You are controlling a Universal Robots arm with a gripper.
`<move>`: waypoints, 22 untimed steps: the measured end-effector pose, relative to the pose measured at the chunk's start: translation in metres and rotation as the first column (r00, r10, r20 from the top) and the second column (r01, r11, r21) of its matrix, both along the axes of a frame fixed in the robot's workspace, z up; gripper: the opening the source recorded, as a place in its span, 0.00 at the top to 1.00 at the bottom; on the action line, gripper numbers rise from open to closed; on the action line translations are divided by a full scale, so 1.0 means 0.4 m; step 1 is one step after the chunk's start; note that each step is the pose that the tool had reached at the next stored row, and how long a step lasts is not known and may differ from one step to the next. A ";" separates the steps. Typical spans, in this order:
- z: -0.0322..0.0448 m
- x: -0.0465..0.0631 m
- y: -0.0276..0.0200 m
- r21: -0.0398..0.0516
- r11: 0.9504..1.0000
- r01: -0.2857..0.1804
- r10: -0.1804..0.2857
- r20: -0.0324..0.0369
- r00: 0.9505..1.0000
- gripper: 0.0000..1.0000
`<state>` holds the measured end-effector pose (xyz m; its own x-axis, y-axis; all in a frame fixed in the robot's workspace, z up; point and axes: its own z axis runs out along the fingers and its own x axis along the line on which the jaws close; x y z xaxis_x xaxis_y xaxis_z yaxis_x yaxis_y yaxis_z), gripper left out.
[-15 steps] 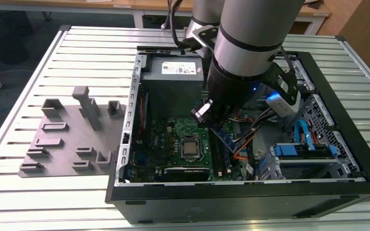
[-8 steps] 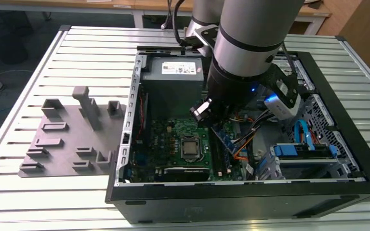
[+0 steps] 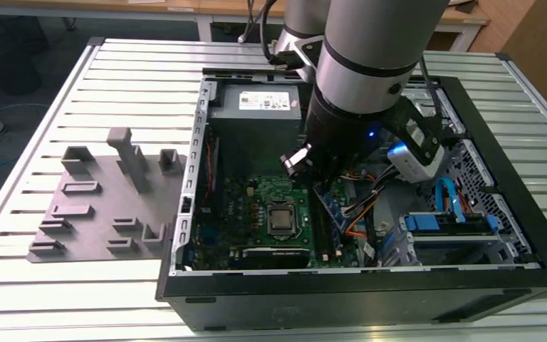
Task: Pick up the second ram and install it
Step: 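Insert the second ram into the second slot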
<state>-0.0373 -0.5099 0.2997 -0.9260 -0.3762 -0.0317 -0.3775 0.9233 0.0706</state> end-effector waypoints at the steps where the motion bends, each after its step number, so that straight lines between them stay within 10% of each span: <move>1: 0.000 0.000 0.000 0.000 1.000 0.012 -0.012 0.000 1.000 0.89; 13: -0.003 0.000 0.000 0.000 0.983 0.186 -0.186 0.000 0.983 0.89; 22: -0.007 0.000 0.000 0.000 0.942 0.336 -0.336 0.000 0.942 0.89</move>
